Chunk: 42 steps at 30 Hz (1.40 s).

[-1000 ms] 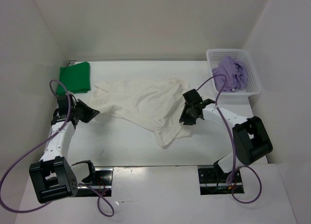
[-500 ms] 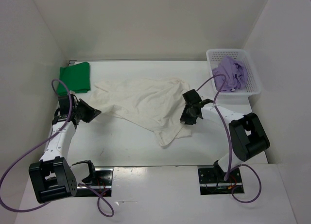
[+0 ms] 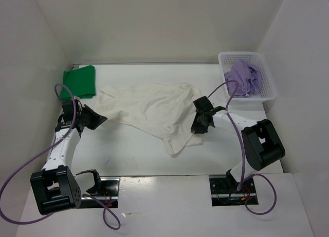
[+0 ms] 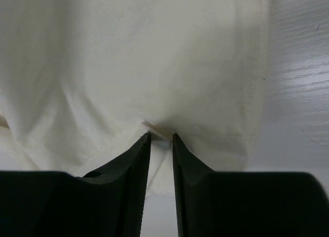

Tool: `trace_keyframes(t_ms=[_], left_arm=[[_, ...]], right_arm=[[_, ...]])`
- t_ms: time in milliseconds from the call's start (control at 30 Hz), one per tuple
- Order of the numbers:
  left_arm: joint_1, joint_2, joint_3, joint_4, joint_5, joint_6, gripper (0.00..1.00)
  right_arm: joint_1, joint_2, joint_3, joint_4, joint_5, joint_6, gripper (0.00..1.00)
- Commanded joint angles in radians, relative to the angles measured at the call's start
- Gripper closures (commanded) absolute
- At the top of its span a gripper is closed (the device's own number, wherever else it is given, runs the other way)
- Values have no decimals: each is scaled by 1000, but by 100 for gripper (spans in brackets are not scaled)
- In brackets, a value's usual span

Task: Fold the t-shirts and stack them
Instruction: Flatten out the tshirt

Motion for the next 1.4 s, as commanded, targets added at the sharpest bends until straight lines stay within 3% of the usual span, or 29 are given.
trace_keyframes(t_ms=[0,133,433,667,767,1000,1100,1167,1267,1367], left_arm=[[-4,0,3,36,17,7,100],[-4,0,3,36,17,7,100],[-4,0,3,45,17,7,100],[-25,34,120,68,42,-13,100],[-38,46,221,68,30,-22,100],[5,74,663,13,98,-62,100],[67,86,839,13,172,-97,100],[81,86,929,-62,146,-75,100],[90,104,1054,-62,135,-102,100],[111,136,1097,-27,148,-134,100]], right_arm=[[-6,-1,-13,68,-42,-13,73],[-6,-10,-13,68,-54,-22,77],[-6,-73,8,56,-51,-22,100],[-6,-285,166,-103,-7,-22,100],[-6,-380,331,-219,35,-22,100],[-6,-440,859,-466,174,-68,100],[-6,-411,1160,-555,219,-106,100],[-6,-354,1294,-597,248,-141,100],[-6,-242,1680,-662,268,-186,100],[-6,-176,1788,-633,277,-229,100]])
